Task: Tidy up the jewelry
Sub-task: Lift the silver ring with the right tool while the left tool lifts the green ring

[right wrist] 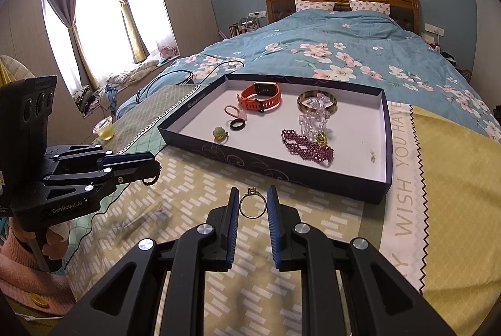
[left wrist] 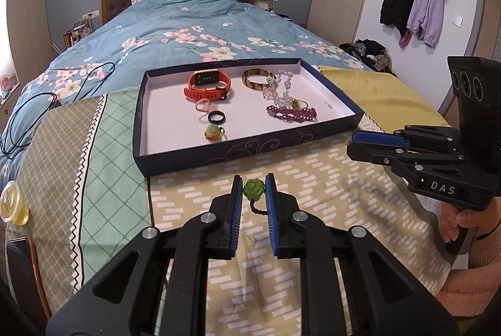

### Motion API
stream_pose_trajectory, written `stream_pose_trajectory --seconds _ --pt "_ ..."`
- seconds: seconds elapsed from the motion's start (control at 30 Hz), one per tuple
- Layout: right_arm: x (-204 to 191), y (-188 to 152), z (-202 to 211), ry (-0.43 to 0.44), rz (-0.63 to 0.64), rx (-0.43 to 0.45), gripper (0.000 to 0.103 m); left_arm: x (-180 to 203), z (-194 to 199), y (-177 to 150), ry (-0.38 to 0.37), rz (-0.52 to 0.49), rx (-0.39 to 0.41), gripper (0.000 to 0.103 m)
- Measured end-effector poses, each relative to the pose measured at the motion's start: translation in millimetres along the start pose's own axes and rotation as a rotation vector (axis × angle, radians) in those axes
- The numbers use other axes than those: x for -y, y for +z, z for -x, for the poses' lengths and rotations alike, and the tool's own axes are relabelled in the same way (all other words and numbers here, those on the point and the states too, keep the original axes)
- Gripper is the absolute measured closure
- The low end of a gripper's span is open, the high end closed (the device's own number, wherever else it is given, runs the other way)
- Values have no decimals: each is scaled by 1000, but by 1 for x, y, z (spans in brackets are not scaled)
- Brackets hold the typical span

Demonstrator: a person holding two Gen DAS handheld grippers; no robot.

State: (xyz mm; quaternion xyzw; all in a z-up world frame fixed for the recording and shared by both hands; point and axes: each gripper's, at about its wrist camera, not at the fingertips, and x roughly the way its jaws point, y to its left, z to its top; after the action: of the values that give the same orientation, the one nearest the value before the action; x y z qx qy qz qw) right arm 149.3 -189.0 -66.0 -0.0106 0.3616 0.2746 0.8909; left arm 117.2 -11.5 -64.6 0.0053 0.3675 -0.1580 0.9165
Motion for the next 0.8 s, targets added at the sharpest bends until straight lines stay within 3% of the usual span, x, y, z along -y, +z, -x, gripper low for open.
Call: stream_pose_trajectory --seconds 0.8 --pt "9 25 2 -2 -14 61 87 -3 4 24 23 0 65 88"
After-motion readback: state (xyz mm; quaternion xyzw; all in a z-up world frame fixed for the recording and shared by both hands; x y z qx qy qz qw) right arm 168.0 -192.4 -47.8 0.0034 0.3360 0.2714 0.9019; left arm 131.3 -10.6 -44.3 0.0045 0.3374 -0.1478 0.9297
